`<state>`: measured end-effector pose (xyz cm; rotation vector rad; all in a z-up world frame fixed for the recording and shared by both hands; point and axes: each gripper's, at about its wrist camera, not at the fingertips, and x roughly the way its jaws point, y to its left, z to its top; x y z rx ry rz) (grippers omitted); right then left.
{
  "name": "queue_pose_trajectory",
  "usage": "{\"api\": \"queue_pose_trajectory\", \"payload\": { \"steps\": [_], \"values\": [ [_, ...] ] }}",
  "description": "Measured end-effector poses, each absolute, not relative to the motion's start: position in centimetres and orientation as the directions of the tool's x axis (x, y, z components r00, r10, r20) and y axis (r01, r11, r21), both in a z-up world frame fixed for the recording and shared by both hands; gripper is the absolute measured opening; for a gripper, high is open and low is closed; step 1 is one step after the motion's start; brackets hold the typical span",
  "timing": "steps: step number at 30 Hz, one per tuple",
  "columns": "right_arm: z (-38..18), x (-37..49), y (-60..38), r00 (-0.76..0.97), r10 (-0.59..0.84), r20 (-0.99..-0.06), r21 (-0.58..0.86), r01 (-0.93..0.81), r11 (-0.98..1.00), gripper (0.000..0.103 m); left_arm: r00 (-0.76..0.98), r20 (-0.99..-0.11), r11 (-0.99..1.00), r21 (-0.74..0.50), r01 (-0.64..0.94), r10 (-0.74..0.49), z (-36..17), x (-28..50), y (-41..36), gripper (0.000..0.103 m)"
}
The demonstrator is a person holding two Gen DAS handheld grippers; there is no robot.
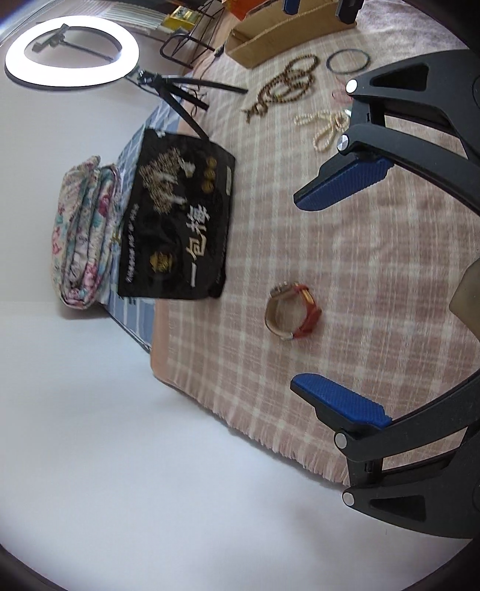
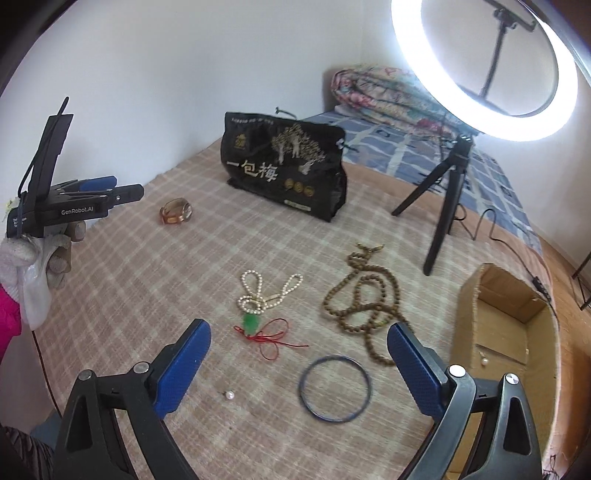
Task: Organize jewelry
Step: 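Grasp the red leather watch with the left tool while the right tool grasps the jade pendant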
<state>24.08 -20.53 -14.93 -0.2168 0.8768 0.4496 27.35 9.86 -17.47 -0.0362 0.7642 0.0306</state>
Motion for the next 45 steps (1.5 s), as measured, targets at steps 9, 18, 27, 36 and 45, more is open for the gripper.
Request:
{"api": "queue_pose_trajectory", "payload": {
  "steps": [9,18,27,36,45],
  "values": [
    [-18.2,26.3,-18.6,0.468,0.324,-0.822,0.056,-0.5,0.864,0.087,0.674,-0.737,0.996,-0.016,-0.092,0.051,-21.3,30.7,11.5,0.092],
    [-20.9,27.9,-17.1,0.374,0.358,-0.855,0.117,-0.533,0.838,0.072,0.654,-0.755,0.993,-0.03,-0.11,0.05,-23.5,33.1,12.0,0.092],
    [-23.6,28.7,-14.8,0.289,0.34,-0.895,0.112,-0.592,0.798,0.049,0.652,-0.756,0.992,-0.033,-0.121,0.054,-24.6,34.6,12.0,0.092],
    [-24.4,28.8,-14.0,0.3,0.288,-0.909,0.054,-0.602,0.796,0.042,0.639,-0.765,0.992,-0.005,-0.127,0.078,-25.7,35.7,11.9,0.092],
    [-24.6,28.5,-13.7,0.301,0.271,-0.914,0.032,-0.614,0.788,0.03,0.63,-0.772,0.99,-0.012,-0.14,0.079,-26.4,36.0,12.2,0.089]
  ]
}}
